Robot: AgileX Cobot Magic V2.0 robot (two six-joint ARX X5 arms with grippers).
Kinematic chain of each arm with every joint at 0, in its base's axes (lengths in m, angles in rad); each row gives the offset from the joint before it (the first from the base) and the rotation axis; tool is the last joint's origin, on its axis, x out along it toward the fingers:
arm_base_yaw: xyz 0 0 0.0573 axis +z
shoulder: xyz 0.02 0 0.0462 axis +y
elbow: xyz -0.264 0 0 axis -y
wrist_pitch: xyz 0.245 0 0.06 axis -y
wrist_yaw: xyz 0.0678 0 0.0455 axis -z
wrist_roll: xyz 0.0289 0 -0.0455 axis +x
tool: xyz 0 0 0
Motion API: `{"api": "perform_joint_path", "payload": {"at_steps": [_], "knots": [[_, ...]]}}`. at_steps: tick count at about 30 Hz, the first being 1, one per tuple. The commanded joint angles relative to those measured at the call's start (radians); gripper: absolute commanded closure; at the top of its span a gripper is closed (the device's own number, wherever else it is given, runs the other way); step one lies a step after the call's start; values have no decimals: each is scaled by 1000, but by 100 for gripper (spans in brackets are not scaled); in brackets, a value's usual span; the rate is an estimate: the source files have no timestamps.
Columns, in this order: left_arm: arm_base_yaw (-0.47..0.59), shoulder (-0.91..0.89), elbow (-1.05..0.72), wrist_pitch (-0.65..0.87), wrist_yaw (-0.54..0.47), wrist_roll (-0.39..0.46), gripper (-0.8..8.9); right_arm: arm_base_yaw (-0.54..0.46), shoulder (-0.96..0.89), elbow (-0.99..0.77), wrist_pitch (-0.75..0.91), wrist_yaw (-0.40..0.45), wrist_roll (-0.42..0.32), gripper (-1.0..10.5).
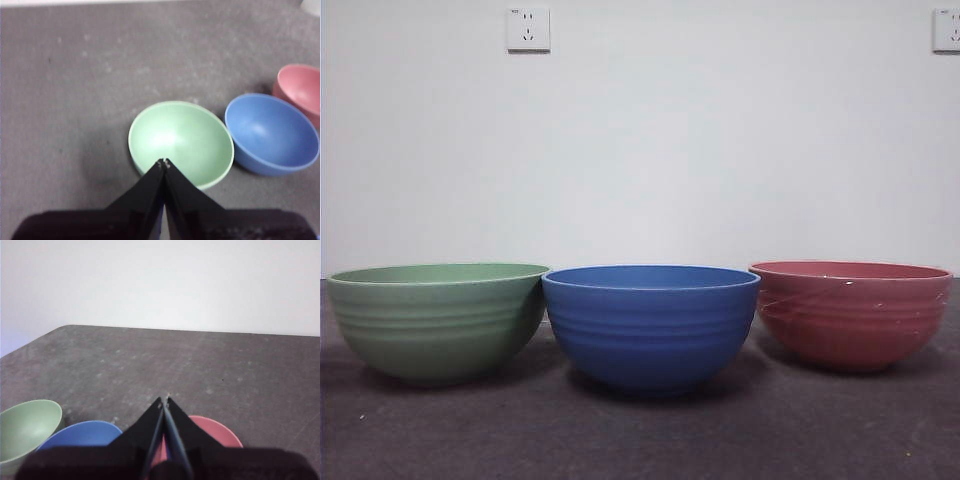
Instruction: Pick up the green bowl on the top,put the green bowl on the left,pick up the red bowl in the middle,put the red bowl on the right
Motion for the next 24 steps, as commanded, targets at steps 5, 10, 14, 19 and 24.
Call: {"api": "perform_joint_path", "payload": {"at_steps": [5,10,14,19,24], "knots": [[1,-3,-3,-27,-7,3,822,1,-2,-6,-20,3,11,945],[18,-74,-2,-2,-210,160,814,1,-2,-6,-42,3,11,945],[70,-161,-2,-5,-182,142,814,1,-2,-6,-71,5,11,945],[132,-229,-22,157,-177,140,814,1,-2,-6,-110,3,10,945],[200,-309,-205,405,-179,145,814,1,-2,-6,-154,3,10,945]]}}
